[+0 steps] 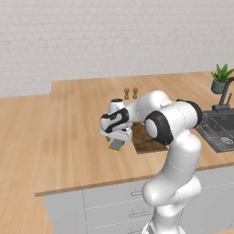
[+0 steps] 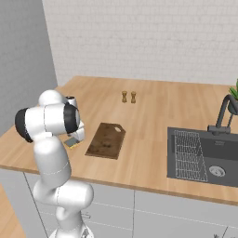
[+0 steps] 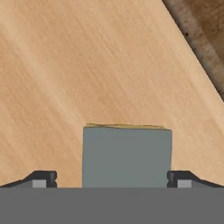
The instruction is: Pick up the sponge from the counter and clean the cutting board by briefly scrubbing or pressing down on the cutting board. Once finished, release the sponge.
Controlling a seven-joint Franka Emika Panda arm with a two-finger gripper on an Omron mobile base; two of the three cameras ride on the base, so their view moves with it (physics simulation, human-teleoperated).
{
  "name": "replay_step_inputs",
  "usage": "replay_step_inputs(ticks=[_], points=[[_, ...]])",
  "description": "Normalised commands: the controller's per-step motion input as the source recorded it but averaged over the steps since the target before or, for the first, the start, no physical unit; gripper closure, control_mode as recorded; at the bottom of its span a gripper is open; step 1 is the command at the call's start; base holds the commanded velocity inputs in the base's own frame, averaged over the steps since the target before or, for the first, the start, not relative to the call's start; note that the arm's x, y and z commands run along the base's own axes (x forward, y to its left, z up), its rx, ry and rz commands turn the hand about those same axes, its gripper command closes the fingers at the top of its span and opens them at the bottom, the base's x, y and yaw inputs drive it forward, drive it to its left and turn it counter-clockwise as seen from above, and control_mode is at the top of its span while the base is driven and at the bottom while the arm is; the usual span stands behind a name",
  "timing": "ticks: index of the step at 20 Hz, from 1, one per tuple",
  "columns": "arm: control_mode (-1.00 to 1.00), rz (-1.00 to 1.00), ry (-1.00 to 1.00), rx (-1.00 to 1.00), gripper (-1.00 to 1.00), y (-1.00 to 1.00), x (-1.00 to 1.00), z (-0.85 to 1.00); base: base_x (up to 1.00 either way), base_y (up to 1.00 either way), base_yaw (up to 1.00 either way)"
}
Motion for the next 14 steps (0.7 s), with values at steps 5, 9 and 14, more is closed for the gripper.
replay_step_inputs(ticks=[5,9,14], points=[[-1.0,0.0,0.0,0.0,-1.0,0.0,-0.11,0.0,0.0,0.0,0.0],[-1.0,0.0,0.0,0.0,-1.0,0.0,-0.03,-0.04,0.0,0.0,0.0],[-1.0,0.0,0.02,-0.03,-1.0,0.0,0.03,-0.2,0.0,0.0,0.0]])
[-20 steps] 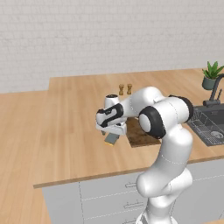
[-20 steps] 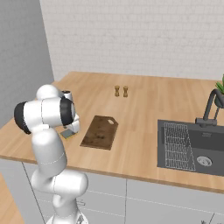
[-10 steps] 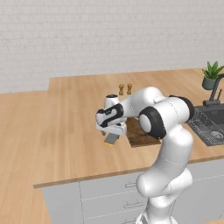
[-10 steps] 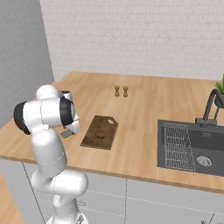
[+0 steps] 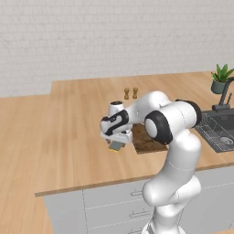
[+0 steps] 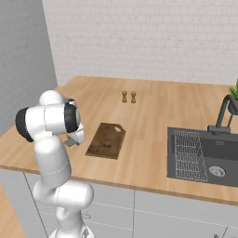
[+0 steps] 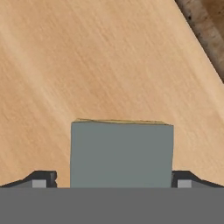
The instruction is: Pick up the sponge from the counter and clean the cutting board by briefly scrubbing or pressing down on the cutting board. Once finished, release the sponge.
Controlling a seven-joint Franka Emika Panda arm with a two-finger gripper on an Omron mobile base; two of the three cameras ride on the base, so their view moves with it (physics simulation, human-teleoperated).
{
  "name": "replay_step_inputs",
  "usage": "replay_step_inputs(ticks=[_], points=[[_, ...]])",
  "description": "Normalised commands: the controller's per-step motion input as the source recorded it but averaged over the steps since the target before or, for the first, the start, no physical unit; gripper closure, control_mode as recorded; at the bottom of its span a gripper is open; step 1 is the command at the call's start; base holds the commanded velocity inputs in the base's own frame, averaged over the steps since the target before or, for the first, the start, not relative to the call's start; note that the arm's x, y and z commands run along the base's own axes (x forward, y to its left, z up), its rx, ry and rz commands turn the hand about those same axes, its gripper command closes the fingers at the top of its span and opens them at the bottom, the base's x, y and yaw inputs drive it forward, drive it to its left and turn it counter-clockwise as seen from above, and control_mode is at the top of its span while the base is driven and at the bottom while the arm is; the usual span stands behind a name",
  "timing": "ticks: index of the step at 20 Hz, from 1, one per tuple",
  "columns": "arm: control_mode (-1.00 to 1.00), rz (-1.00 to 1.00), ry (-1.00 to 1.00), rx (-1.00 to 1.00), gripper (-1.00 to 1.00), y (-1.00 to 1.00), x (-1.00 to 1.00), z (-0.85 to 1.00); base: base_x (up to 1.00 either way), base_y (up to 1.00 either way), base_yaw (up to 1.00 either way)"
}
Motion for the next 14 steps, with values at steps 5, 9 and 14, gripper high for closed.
replay_step_inputs(ticks=[5,9,14], points=[[-1.0,0.0,0.0,0.0,-1.0,0.0,0.0,-0.14,0.0,0.0,0.0],[-1.0,0.0,0.0,0.0,-1.0,0.0,0.0,0.0,0.0,0.0,0.0],[-1.0,0.0,-0.05,0.0,-1.0,0.0,0.0,0.0,0.0,0.0,0.0]])
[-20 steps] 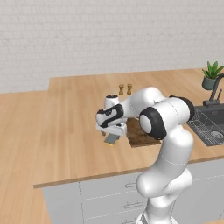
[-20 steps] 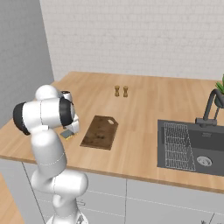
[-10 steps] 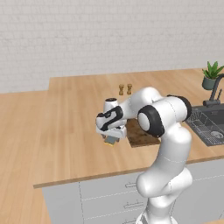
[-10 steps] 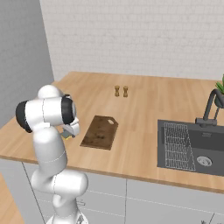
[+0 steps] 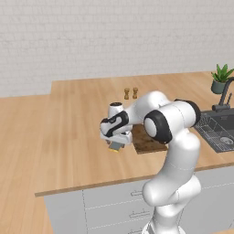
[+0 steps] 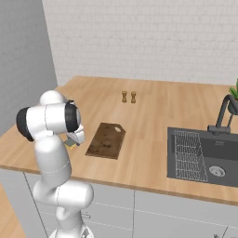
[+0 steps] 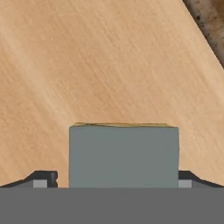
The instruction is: Pick up the sponge from the counter and clean the cutting board by briefly scrubbing or pressing down on the cutting board. Once finished, release the sponge.
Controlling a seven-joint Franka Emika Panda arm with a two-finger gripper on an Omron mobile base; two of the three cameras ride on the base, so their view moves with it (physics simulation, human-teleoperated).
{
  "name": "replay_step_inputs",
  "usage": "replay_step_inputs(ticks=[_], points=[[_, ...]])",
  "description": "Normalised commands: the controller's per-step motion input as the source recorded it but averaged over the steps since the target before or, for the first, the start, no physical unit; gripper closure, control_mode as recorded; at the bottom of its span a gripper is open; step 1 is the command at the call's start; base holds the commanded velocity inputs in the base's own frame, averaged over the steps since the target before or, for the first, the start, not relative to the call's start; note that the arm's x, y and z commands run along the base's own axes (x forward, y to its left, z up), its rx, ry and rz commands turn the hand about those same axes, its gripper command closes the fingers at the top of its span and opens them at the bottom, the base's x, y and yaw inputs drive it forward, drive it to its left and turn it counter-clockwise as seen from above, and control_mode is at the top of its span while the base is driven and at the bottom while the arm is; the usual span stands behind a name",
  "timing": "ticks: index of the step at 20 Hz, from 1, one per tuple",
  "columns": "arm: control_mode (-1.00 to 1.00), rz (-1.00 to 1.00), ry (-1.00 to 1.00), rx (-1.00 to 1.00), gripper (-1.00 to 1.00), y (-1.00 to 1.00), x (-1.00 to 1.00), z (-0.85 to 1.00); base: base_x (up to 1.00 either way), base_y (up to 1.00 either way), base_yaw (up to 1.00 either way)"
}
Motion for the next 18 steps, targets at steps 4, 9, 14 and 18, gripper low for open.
replay_step_inputs(ticks=[4,9,14,18], points=[[-1.0,0.0,-0.04,0.0,-1.0,0.0,0.0,0.01,0.0,0.0,0.0],[-1.0,0.0,-0.01,0.0,-1.0,0.0,0.0,0.0,0.0,0.0,0.0],[-1.0,0.0,0.0,0.0,1.0,0.0,0.0,0.0,0.0,0.0,0.0],[-1.0,0.0,0.0,0.0,1.0,0.0,0.0,0.04,0.0,0.0,0.0]])
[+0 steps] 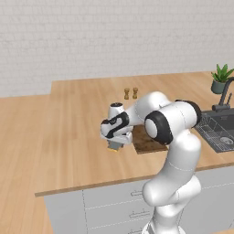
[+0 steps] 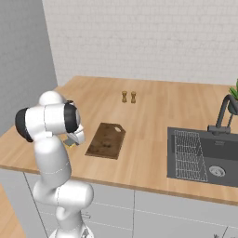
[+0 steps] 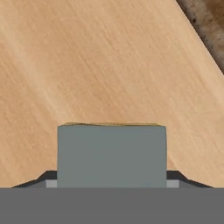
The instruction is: Pick up the sponge from the counter and clean the cutting board by briefly scrubbing or pressing down on the cutting board. Once finished, release the sponge.
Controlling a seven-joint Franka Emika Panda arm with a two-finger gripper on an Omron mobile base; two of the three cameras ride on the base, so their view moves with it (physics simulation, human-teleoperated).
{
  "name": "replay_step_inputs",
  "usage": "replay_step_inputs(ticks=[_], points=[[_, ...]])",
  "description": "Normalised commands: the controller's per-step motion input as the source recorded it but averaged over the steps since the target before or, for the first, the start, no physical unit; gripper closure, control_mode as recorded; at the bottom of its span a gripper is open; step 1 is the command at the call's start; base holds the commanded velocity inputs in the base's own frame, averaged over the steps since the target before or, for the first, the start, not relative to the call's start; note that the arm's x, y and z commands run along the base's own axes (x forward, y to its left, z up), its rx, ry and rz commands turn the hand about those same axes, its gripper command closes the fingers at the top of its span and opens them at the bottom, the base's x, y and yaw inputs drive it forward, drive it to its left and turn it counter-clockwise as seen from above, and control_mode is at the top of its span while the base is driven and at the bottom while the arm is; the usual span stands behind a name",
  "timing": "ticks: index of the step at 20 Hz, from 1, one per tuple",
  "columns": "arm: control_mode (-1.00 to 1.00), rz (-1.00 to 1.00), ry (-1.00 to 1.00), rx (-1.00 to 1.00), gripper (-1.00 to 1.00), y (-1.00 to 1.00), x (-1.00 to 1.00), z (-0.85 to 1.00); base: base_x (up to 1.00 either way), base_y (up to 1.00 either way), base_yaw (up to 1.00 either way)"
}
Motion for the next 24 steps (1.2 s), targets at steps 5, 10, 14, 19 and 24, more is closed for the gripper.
replay_step_inputs(ticks=[5,10,14,19,24], points=[[-1.0,0.0,0.0,0.0,1.0,-0.06,0.01,0.08,0.0,0.0,0.0],[-1.0,0.14,-0.04,0.0,1.0,-0.6,0.09,0.14,0.0,0.0,0.0],[-1.0,0.29,-0.04,0.0,1.0,-0.74,0.1,0.21,0.0,0.0,0.0],[-1.0,0.33,0.02,-0.06,1.0,-0.75,0.56,0.39,0.0,0.0,0.0],[-1.0,0.28,0.04,-0.05,1.0,-0.62,0.61,0.11,0.0,0.0,0.0]])
